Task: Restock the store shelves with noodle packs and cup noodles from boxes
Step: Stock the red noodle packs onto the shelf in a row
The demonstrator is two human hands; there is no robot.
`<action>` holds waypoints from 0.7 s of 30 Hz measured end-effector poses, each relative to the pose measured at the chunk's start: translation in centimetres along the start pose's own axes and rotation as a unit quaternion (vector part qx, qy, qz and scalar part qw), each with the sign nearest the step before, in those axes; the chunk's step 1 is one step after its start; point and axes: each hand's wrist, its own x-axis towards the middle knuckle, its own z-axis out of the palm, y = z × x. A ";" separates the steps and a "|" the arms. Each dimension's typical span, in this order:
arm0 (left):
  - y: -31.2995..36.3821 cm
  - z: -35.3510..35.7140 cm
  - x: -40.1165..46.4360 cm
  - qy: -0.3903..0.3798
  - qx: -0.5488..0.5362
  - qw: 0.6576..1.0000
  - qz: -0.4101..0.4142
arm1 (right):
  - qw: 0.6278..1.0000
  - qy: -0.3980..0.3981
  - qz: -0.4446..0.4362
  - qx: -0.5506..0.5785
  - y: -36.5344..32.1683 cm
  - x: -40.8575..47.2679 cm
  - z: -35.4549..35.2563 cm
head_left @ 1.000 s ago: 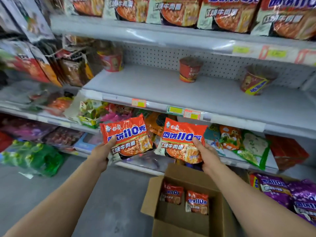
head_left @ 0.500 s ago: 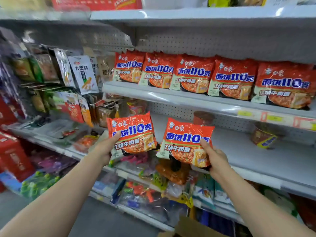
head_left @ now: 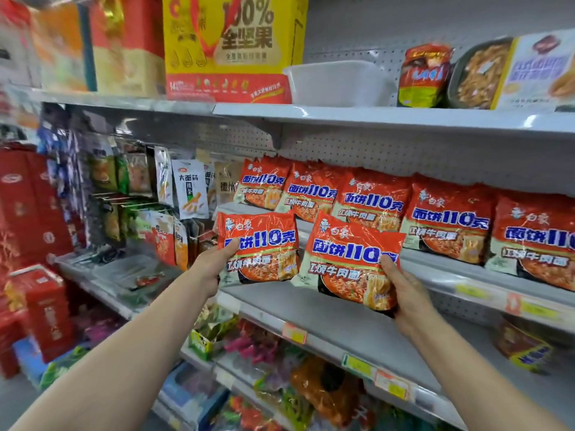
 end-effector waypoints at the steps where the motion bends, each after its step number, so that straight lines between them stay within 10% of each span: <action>1: 0.8 0.5 0.2 0.002 -0.002 1.000 0.002 | 1.000 0.000 -0.006 -0.003 -0.6 0.5 0.4; 21: 14.7 -0.4 22.0 -0.070 0.079 0.990 0.089 | 0.987 0.104 -0.124 0.004 -6.4 14.0 10.4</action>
